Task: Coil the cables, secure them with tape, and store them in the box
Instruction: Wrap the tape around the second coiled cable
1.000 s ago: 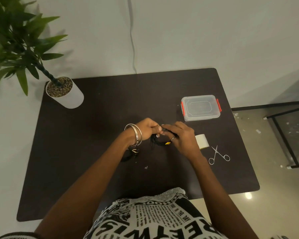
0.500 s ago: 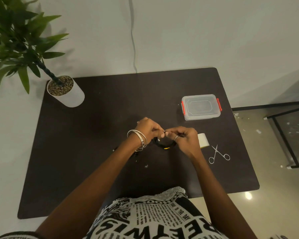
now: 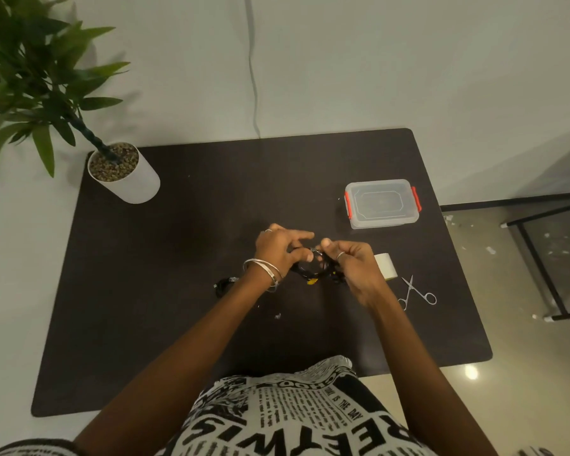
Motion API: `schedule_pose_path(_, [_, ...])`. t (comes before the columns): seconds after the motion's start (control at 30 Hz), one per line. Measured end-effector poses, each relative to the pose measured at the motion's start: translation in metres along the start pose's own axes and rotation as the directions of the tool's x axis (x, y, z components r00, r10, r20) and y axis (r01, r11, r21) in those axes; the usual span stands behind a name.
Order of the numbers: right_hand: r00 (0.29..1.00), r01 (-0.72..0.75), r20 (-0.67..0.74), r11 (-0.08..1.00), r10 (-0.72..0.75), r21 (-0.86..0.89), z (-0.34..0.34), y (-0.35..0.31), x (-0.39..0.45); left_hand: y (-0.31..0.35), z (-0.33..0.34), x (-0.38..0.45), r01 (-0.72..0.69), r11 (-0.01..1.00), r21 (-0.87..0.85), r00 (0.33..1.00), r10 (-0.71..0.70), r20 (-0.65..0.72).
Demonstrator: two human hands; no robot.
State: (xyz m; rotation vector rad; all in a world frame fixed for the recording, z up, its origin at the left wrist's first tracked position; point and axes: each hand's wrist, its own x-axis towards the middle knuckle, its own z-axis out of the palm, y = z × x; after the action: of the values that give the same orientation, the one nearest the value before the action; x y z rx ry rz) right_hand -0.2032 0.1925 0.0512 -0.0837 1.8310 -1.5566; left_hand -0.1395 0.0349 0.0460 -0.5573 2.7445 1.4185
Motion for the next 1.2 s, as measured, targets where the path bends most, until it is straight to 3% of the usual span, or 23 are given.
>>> schedule_pose_path(0.13, [0.992,0.120,0.052,0.976,-0.113,-0.179,-0.001,-0.004,0.007,0.000,-0.010,0.002,0.169,0.943,-0.286,0.984,-0.147,0.097])
schedule_pose_path(0.2, [0.990,0.142,0.020,0.974,-0.141,-0.174,0.002,-0.003,0.010,0.001,-0.011,0.001,0.213,0.913,-0.347,0.973,-0.167,0.158])
schedule_pose_path(0.37, [0.997,0.054,-0.051,0.999,-0.054,-0.005,0.008,-0.007,0.009,-0.006,-0.010,-0.002,0.202,0.935,-0.290,0.973,-0.159,0.164])
schedule_pose_path(0.53, [0.992,-0.019,-0.121,1.000,0.022,0.019,0.009,-0.005,0.012,-0.009,-0.007,-0.004,0.196,0.924,-0.329,0.978,-0.161,0.132])
schedule_pose_path(0.7, [0.995,-0.090,-0.027,0.987,0.094,0.136,0.008,-0.010,0.008,-0.005,-0.004,-0.005,0.230,0.898,-0.376,0.973,-0.206,0.103])
schedule_pose_path(0.9, [0.991,-0.117,-0.059,0.991,0.121,0.068,0.007,-0.005,0.011,-0.007,0.001,-0.006,0.253,0.886,-0.389,0.967,-0.214,0.141])
schedule_pose_path(1.2, [0.983,-0.106,-0.135,0.982,0.127,0.153,0.015,-0.008,0.009,-0.006,-0.005,-0.008,0.263,0.868,-0.422,0.962,-0.201,0.187])
